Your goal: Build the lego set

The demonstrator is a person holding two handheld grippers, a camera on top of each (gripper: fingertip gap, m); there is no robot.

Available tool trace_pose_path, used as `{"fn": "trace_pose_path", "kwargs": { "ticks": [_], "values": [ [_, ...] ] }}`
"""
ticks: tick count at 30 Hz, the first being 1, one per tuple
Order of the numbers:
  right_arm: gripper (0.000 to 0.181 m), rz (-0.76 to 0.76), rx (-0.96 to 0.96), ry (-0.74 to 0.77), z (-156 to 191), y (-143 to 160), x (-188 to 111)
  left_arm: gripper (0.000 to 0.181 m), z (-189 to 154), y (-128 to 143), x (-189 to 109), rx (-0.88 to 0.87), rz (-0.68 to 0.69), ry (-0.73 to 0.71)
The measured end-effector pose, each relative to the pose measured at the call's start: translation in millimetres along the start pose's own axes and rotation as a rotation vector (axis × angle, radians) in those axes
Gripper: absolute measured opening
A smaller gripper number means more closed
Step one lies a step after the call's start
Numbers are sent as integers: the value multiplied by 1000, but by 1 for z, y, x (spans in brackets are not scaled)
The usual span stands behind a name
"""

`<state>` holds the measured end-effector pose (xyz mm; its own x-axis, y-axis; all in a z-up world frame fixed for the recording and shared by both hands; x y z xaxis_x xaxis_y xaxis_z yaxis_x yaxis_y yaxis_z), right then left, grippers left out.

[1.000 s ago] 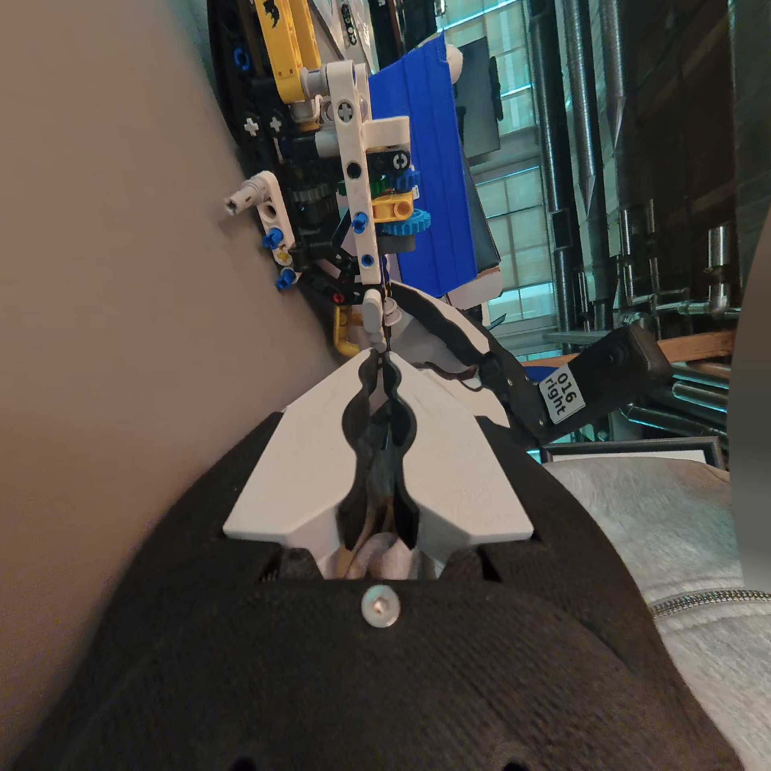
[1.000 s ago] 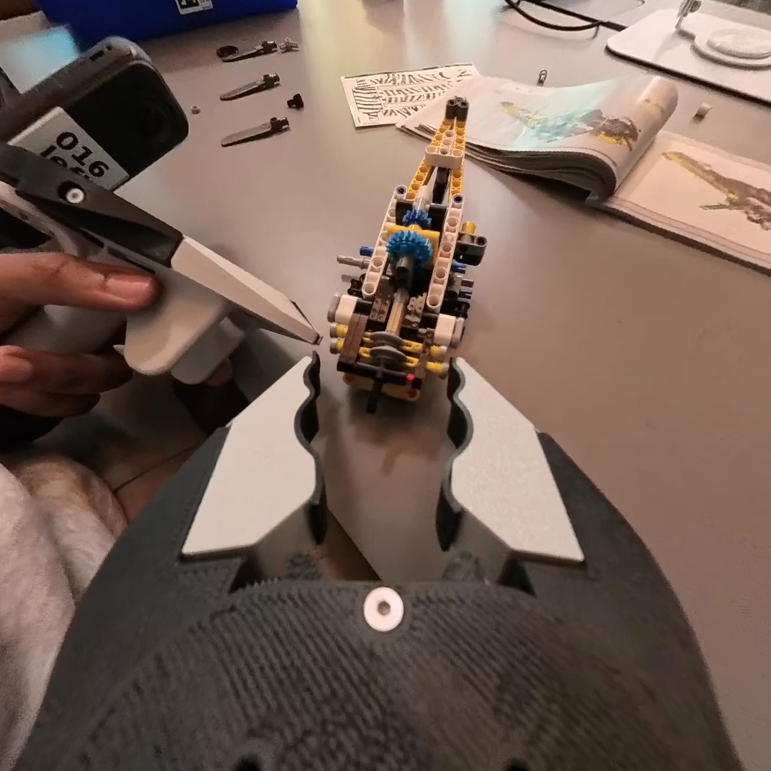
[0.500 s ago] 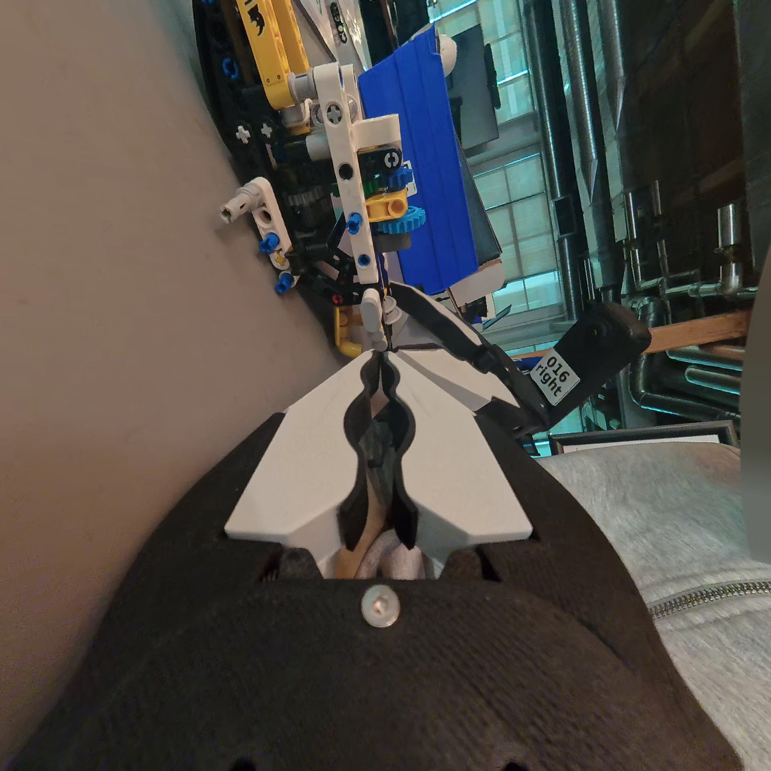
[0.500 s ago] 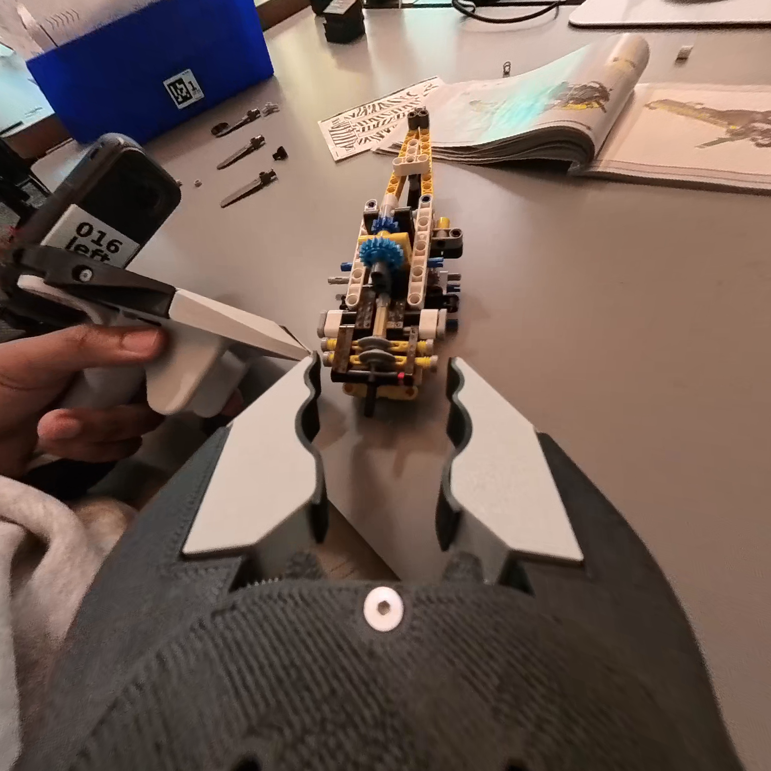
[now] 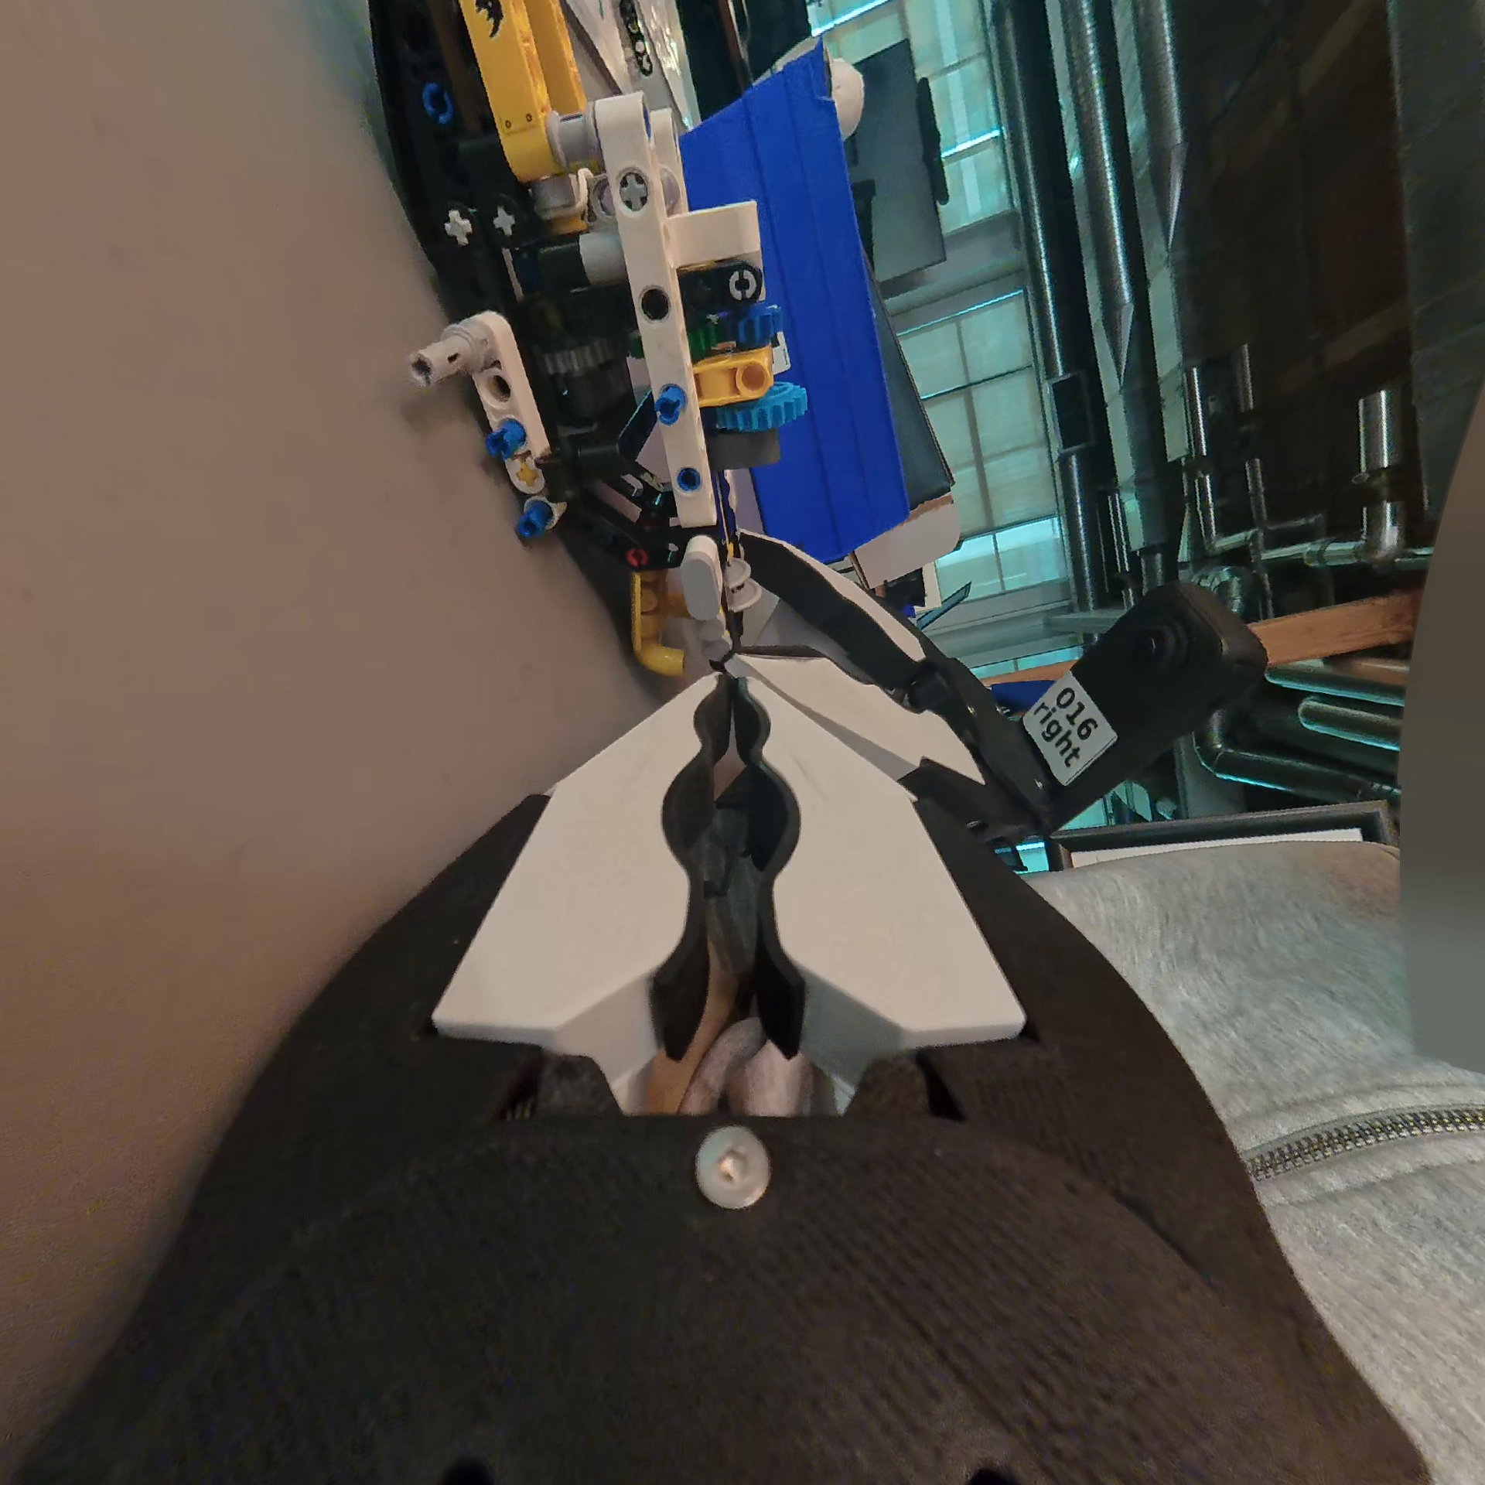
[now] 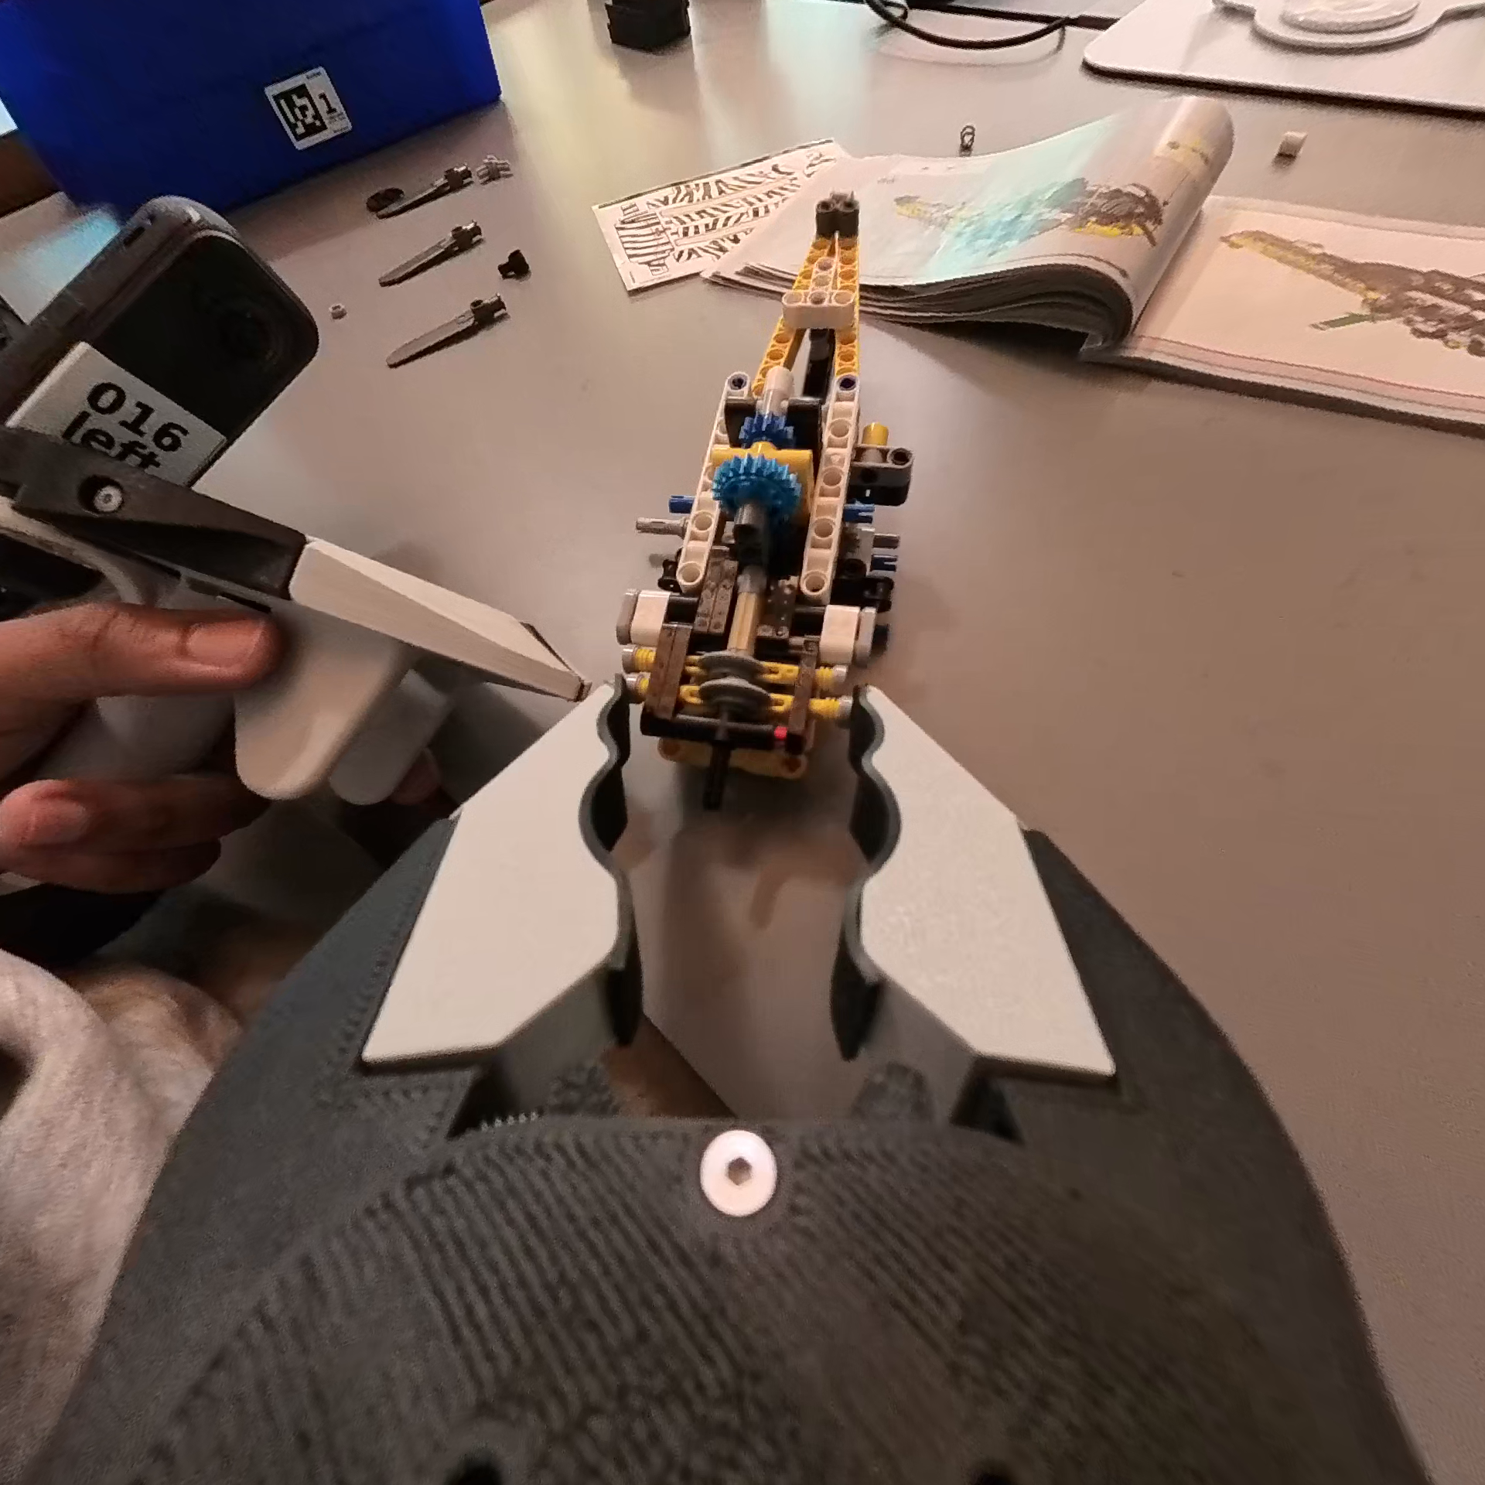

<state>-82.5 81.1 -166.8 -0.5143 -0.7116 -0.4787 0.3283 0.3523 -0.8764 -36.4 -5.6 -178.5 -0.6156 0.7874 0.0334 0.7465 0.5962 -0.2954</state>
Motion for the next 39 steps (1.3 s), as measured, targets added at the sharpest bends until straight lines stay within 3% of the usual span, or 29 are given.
{"fn": "trace_pose_path", "kwargs": {
  "ticks": [25, 34, 39],
  "values": [
    [50, -1, -36, -5, -1, -2, -2, 0, -1, 1, -2, -18, 8, 22],
    [68, -24, -71, 28, 2, -2, -1, 0, -1, -4, -7, -25, -38, 26],
    [56, -14, -54, 30, 2, 0, 4, 0, -1, -4, -7, -21, -45, 27]
  ]
}}
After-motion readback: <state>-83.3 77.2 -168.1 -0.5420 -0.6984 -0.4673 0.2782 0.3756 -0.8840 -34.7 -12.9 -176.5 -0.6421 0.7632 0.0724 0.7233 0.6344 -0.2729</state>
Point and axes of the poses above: each gripper's, where its closed fingertips meet, x out along the fingers, y out of its underside, z = x × y across the jaws, the point moved 5 cm from there along -x, back along the fingers, and after that the axes turned 8 degrees about y, right-handed, at the moved point
